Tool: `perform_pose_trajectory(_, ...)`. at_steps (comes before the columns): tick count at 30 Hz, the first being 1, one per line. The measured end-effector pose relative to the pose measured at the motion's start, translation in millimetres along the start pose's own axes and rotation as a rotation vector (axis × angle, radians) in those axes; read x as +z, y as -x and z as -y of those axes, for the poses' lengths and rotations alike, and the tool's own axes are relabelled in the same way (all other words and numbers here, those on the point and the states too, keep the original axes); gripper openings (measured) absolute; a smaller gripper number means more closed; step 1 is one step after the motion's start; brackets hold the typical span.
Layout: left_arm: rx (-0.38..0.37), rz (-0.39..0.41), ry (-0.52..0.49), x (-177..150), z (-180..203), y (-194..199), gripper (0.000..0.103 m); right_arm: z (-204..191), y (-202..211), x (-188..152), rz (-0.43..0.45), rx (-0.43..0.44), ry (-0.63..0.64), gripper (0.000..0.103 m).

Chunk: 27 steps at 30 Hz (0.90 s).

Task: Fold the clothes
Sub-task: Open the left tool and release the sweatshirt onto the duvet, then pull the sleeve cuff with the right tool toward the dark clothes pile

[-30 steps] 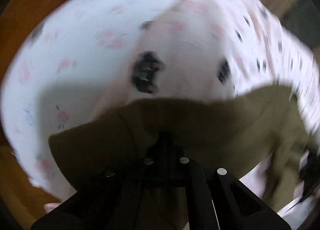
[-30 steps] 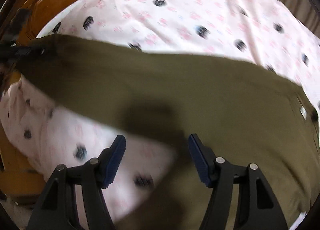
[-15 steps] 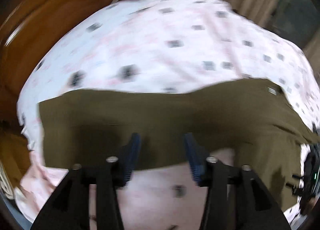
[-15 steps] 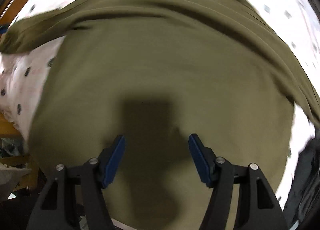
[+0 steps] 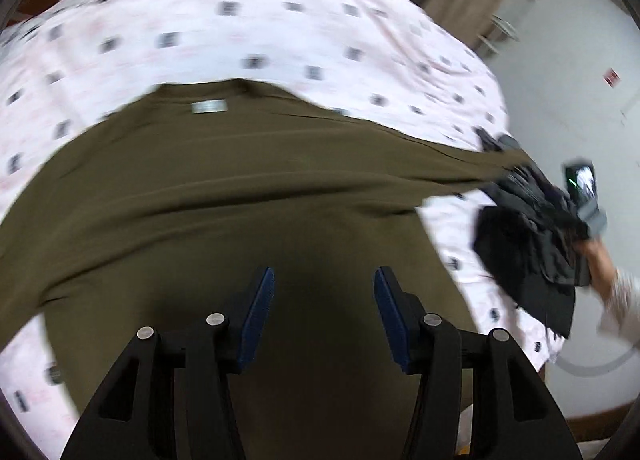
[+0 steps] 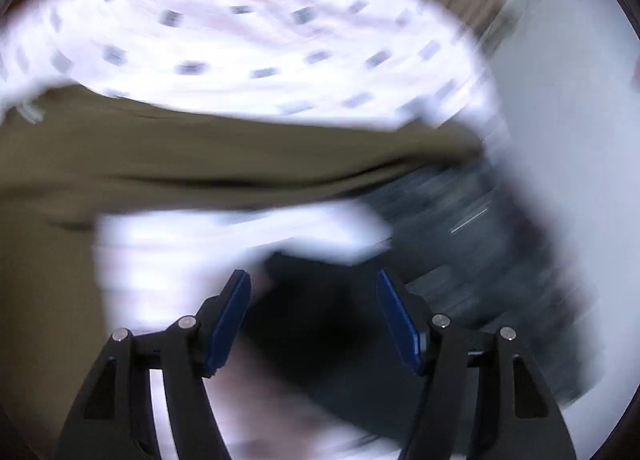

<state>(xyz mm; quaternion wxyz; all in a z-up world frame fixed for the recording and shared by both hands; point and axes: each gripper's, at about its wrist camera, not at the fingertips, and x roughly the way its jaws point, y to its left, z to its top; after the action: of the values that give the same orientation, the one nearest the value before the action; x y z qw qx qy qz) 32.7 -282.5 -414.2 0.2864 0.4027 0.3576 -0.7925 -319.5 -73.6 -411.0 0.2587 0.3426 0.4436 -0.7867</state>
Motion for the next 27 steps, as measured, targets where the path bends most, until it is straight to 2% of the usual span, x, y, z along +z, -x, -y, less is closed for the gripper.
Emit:
perform_pose_trajectory(4,-0.054,-0.029,0.007,4,57,-31,0.047,36,-58,-4,0.148,-0.354,0.485,0.067)
perform_pose_trajectory(5,-0.057,-0.035,0.004,3,68,-35,0.047,44,-77,-7,0.165,-0.399,0.589,0.067)
perform_pose_trajectory(7,-0.058,-0.048,-0.008,0,87,-42,0.047,57,-102,-8,0.176,-0.402,0.689,0.067)
perform_pose_trajectory(9,-0.057,-0.063,-0.014,-1,101,-50,0.047,65,-123,-4,0.185,-0.391,0.729,0.067)
perform_pose_trajectory(13,-0.053,-0.096,-0.007,-3,119,-63,0.047,66,-150,8,0.194,-0.338,0.761,0.064)
perform_pose_trajectory(15,-0.047,-0.11,-0.004,-5,124,-66,0.047,68,-162,14,0.181,-0.275,0.737,0.053)
perform_pose_trajectory(17,-0.039,-0.124,-0.001,-7,126,-68,0.047,70,-170,21,0.158,-0.26,0.723,0.009)
perform_pose_trajectory(18,-0.039,-0.128,0.001,-7,127,-69,0.047,71,-172,24,0.143,-0.249,0.712,0.008)
perform_pose_trajectory(20,-0.038,-0.131,-0.001,-6,129,-71,0.047,81,-166,33,0.117,-0.174,0.665,0.008)
perform_pose_trajectory(23,-0.042,-0.125,-0.008,-3,136,-71,0.047,102,-140,45,0.112,-0.063,0.607,0.008)
perform_pose_trajectory(27,-0.059,-0.128,-0.006,3,142,-75,0.047,142,-85,66,0.048,0.234,0.564,0.007)
